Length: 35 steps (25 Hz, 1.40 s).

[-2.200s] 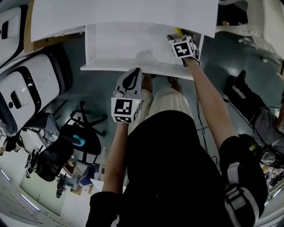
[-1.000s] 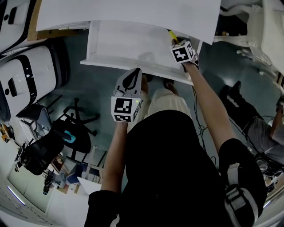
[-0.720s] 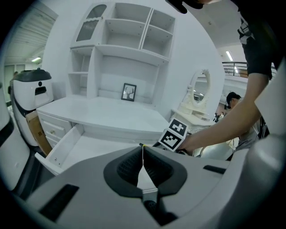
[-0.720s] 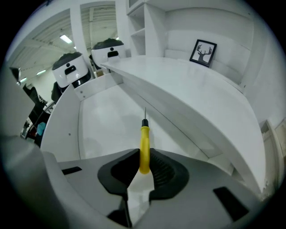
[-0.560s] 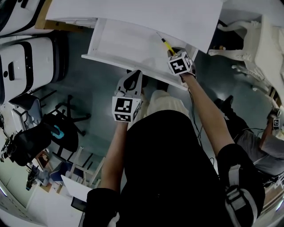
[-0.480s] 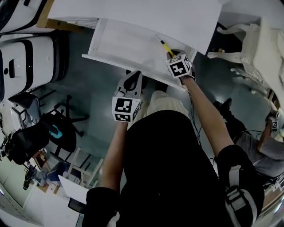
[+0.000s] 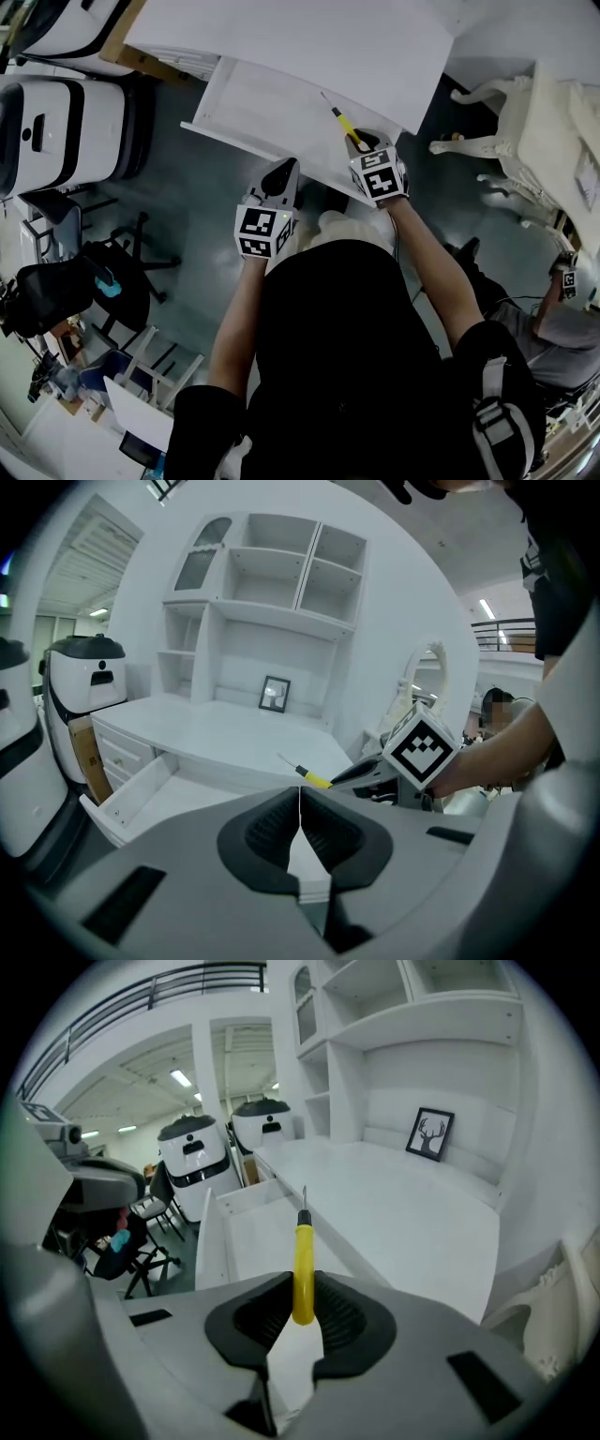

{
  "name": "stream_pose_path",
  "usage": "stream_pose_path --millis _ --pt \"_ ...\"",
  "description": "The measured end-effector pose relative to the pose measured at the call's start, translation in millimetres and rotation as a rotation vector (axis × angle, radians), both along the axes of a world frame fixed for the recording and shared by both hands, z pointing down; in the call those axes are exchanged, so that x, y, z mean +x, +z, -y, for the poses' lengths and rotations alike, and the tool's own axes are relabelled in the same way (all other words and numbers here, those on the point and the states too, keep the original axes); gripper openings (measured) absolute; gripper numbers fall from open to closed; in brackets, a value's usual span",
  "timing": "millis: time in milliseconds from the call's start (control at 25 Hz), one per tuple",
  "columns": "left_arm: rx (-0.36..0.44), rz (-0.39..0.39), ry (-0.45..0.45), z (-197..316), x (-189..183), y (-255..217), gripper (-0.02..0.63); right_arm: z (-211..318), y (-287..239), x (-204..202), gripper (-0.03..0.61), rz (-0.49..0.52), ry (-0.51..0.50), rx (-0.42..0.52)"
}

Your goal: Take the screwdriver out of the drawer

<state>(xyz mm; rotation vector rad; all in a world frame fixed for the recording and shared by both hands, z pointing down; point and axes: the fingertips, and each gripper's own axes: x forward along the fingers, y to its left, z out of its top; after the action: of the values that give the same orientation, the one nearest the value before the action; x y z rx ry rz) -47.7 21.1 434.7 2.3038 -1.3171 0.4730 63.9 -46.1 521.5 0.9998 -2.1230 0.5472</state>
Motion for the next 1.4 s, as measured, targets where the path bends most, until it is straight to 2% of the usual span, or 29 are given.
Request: stream_pose_path --millis 160,680,880,1040,1400 --pt "0.027 -0.022 -0.011 1 5 -14 0.025 -3 -45 5 0.084 0.071 0.024 0.070" --pt "0.130 -0.077 -0.063 15 6 -76 0.025 -4 -184 25 0.084 0.411 0.106 0.285" --pt "0.144 -0.088 -0.060 11 12 -84 0.025 -4 -213 33 0.084 0.446 0.114 0.359" --pt "0.144 -0.091 -0.059 7 16 -85 0.025 -8 -221 39 0.084 0.489 0.124 0.370" --pt "0.144 -0.095 -0.053 9 20 -84 0.025 -12 -221 41 0.081 0.494 0.101 0.382"
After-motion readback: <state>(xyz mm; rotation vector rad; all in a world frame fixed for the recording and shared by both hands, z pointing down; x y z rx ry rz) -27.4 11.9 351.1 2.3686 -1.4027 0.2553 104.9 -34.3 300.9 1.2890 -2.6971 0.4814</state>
